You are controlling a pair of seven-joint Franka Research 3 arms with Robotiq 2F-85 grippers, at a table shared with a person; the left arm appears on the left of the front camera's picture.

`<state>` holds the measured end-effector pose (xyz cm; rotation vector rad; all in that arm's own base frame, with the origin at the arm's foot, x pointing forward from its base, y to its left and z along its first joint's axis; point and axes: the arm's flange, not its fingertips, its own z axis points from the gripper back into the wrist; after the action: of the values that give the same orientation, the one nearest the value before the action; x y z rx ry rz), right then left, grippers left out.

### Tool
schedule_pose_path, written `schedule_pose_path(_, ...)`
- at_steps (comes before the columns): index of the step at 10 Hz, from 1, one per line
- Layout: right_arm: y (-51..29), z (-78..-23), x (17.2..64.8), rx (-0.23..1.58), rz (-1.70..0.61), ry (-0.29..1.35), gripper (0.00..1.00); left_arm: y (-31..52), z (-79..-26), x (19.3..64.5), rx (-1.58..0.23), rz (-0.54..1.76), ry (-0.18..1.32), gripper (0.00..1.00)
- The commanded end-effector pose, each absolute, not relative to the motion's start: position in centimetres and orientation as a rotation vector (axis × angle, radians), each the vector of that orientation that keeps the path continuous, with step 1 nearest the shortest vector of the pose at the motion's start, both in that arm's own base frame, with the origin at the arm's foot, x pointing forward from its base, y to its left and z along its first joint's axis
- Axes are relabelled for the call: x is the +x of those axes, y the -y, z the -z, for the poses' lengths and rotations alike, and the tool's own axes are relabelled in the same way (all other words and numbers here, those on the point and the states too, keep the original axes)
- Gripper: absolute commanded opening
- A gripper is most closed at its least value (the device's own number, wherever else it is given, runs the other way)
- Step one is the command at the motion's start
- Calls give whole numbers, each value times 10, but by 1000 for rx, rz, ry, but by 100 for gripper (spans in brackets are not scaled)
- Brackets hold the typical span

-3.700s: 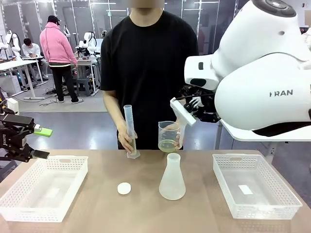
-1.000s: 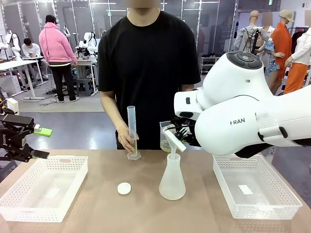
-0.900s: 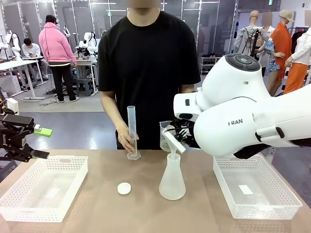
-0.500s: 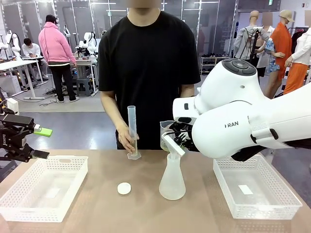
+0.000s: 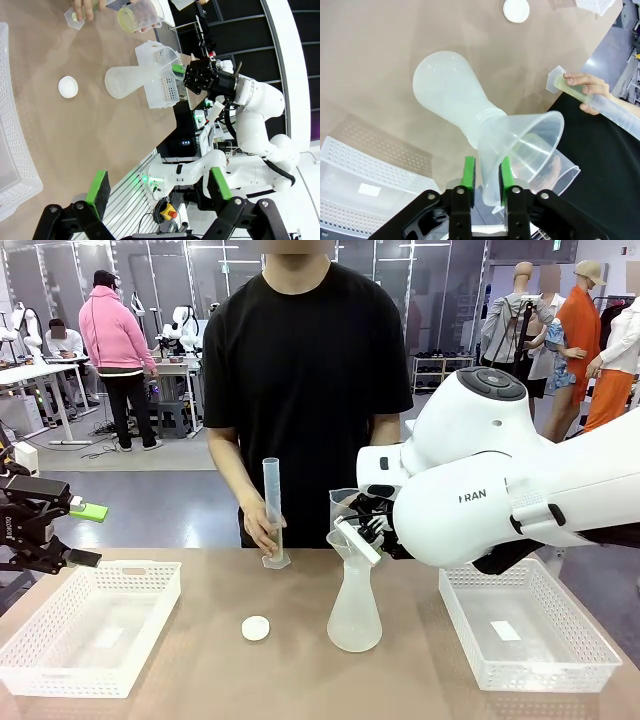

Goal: Prepare the solutions needed for the experiment.
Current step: Pick up the Plastic Funnel and insert it into the Big flask.

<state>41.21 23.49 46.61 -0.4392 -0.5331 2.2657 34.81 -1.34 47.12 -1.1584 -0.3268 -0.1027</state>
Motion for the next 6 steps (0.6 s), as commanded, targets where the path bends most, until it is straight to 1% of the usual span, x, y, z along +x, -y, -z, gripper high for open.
schedule_pose_path(1, -235, -466, 412, -442, -2266, 531, 14, 16, -474, 350, -1183, 100, 331, 100)
schedule_pose_path(6, -235, -466, 412, -442, -2266, 531, 14, 16, -474, 350, -1183, 100, 331, 100)
